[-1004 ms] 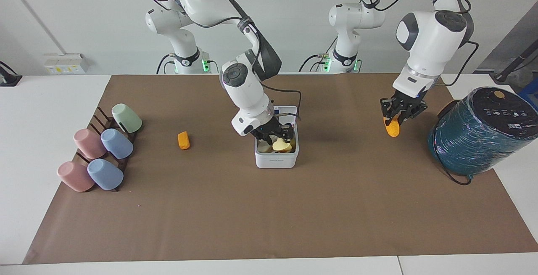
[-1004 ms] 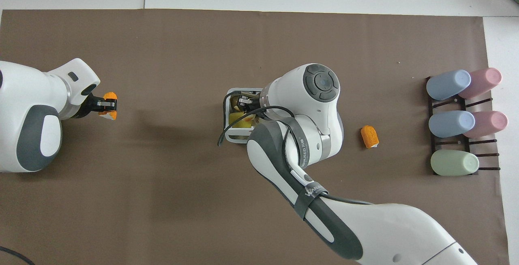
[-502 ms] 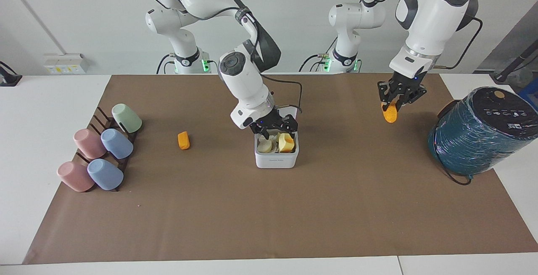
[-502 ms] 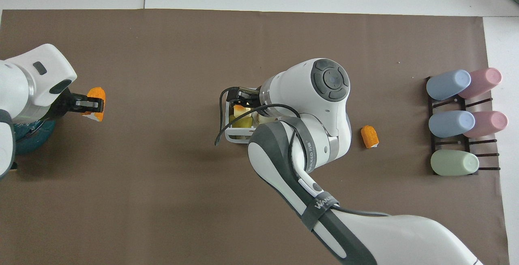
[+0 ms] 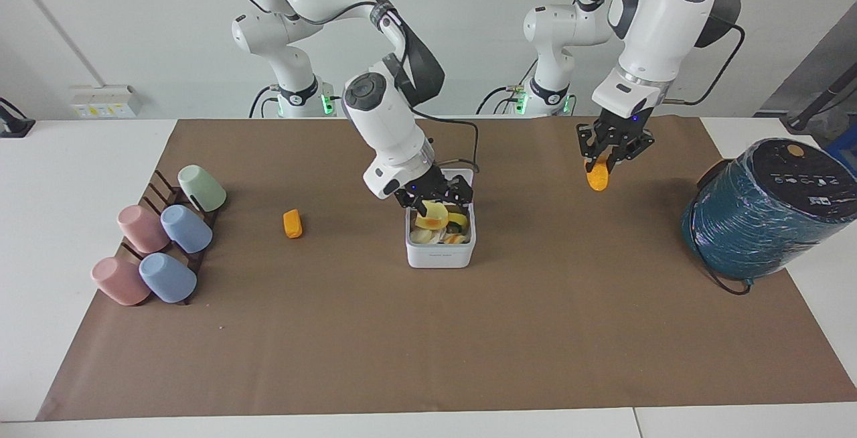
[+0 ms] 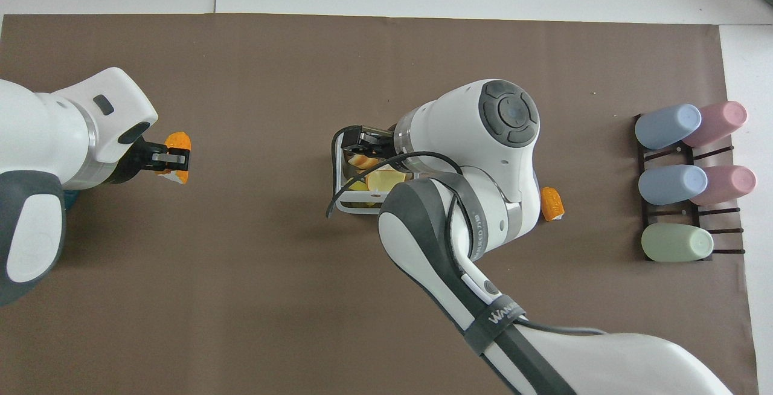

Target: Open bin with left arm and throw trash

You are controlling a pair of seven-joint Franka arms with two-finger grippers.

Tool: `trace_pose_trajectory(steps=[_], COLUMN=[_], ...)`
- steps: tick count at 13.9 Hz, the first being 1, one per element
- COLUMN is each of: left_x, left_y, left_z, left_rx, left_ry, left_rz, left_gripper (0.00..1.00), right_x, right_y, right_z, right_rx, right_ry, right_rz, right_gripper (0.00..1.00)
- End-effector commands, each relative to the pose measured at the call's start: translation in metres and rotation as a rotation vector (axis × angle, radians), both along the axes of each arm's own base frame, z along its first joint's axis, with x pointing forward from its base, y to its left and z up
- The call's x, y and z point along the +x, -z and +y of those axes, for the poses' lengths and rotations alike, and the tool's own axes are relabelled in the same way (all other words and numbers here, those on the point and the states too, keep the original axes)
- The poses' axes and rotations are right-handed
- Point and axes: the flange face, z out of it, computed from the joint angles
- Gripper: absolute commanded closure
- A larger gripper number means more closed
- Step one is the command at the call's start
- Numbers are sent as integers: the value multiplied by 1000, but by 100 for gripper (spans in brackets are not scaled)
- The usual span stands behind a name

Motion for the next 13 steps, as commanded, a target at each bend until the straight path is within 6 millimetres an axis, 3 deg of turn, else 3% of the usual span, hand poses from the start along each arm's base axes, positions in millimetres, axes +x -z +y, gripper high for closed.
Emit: trace_pose_trajectory(steps=[1, 4, 5, 7, 10, 11, 12, 13], left_x=[-6, -9, -8, -11, -25, -26, -27, -26], left_y=[-2, 18, 31, 53, 71, 75, 75, 75], left_z=[-39, -100, -124, -164, -210, -215, -216, -216], left_rx=[-55, -125, -147, -185, -212, -211, -211, -212], left_ry=[-19, -52, -82, -96, -27, -17, -14, -14], left_rz=[-53, -78, -77, -88, -109, -105, -105, -107], left_gripper=[100, 100, 100, 100, 100, 93, 79, 39], right_x=[1, 16, 20, 24, -2, -13, -26, -38], right_y=[-44, -69, -66, -54, -19, -4, 14, 33], right_z=[-37, -117, -147, -196, -246, -256, -266, -282], right_rx=[-44, -171, -197, -226, -263, -283, -311, -330], right_ry=[0, 25, 29, -57, -262, -325, -390, -433], right_rz=[-49, -83, -66, -54, -29, -16, 5, 25], right_gripper=[0, 0, 0, 0, 0, 0, 0, 0])
